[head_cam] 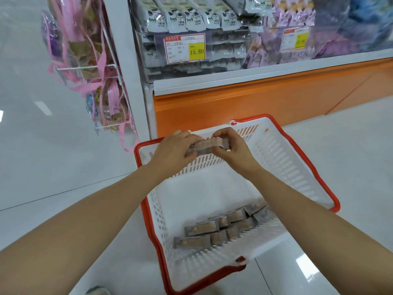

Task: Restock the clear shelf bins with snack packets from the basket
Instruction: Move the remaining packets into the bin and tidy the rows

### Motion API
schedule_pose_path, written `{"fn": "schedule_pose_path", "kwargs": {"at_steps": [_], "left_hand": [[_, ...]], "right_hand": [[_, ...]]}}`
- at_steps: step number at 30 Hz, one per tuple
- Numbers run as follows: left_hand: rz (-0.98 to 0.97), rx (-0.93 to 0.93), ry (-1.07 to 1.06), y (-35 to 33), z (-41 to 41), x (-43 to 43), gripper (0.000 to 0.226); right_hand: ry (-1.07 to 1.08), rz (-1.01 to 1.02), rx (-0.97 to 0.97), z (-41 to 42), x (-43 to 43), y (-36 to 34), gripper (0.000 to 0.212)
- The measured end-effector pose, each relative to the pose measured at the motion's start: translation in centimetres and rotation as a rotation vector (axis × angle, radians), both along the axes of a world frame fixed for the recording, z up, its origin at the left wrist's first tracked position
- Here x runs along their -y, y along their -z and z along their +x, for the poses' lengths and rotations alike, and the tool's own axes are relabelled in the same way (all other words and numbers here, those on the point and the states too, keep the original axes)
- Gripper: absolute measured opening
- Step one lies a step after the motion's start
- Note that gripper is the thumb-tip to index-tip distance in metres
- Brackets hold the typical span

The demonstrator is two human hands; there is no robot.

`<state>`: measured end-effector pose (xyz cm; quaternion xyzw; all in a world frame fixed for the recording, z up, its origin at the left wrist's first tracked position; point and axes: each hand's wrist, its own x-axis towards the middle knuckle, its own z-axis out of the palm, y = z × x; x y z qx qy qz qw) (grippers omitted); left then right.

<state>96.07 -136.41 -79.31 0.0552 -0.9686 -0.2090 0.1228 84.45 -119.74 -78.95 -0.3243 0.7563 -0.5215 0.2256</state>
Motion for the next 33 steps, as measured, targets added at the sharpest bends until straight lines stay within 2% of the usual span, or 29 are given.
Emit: {"fn": "schedule_pose_path", "kwargs": {"at_steps": [4, 7, 12, 14, 18, 23, 26, 28, 33], "left_hand": [[0.425, 0.047, -0.088, -1.2, -0.7, -0.9, 0.027], [0.735, 0.077, -0.173, -1.7, -1.0, -1.1, 0.029], [1.023, 0.064, -0.175, -3.0, -0.8, -1.8, 0.027], [1.047, 0.039, -0.153, -4.1, -0.7, -2.2, 0.025], [0.821, -0.064, -0.148, -6.4, -0.5, -2.5, 0.028], [0.101, -0.56, -0.164, -9.7, -0.4, -1.4, 0.02], [-0.206, -0.72, -0.184, -12.8, -0.7, -0.6, 0.026], [-0.321, -0.678, -0.244, -14.8, -1.1, 0.1, 0.033], [-0.502, -0.312, -0.324, -17.1, -2.4, 2.8, 0.055]], "right_hand": [[0.069, -0.119, 0.129, -0.1, -0.3, -1.3, 0.052], [0.049, -0.073, 0.044, 0.1, -0.6, -1.9, 0.055], [-0.001, -0.046, -0.151, 0.8, -0.3, -2.5, 0.04], [0.008, -0.068, -0.207, 1.0, -0.1, -3.4, 0.035], [0.063, -0.165, -0.27, 0.9, -0.6, -5.8, 0.03], [0.077, -0.292, -0.323, -0.1, -1.3, -10.2, 0.028], [0.103, -0.339, -0.367, -1.0, -1.3, -13.5, 0.025], [0.153, -0.365, -0.395, -1.4, -0.8, -15.7, 0.025], [0.232, -0.345, -0.494, -2.6, 2.1, -20.2, 0.02]]}}
